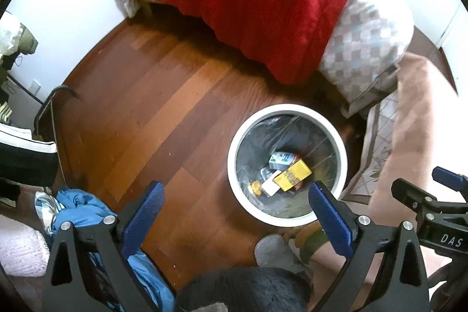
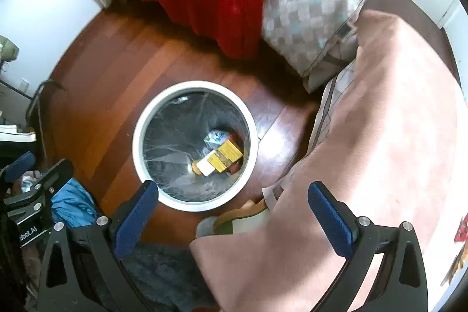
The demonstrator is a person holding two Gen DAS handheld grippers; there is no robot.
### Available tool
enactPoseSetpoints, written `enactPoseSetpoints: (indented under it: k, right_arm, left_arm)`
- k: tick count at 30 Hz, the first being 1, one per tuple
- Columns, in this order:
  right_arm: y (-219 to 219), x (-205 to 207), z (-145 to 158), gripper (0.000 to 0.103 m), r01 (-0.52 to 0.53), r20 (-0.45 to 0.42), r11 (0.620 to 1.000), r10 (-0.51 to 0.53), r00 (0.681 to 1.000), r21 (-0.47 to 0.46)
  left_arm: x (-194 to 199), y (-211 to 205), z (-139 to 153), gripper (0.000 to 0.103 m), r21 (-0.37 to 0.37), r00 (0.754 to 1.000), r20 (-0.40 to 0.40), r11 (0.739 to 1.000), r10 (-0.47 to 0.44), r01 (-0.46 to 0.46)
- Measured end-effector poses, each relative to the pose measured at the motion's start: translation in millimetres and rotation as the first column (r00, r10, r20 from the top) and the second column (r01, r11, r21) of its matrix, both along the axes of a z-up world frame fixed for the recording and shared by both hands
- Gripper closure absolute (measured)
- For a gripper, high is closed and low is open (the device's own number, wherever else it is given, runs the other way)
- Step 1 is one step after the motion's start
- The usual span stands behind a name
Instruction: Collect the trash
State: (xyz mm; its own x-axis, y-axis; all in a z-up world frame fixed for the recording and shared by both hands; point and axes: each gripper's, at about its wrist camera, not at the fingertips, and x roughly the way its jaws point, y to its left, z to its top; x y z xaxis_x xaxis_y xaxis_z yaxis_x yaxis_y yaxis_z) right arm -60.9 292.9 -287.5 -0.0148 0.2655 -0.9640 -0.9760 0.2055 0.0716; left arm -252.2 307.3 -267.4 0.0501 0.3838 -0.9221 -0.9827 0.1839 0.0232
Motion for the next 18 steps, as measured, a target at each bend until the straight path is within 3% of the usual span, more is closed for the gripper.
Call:
enactPoseSetpoints:
  k: [9,18]
  right_arm:
    - [-50,5,79,0.000,0.031,-0.050,0.987,-0.023,0.999,0.159]
    - [-124,39,145,0.000,0.131,-0.160,0.939,-0.083,0.984,0.319]
  left_arm:
    - [4,-35,63,0.002,0.103,0.998,0.052,0.994,-0.031,0.026]
    - [34,-80,120,0.002,0.202,0.995,0.066,0.978,-0.072,0.058]
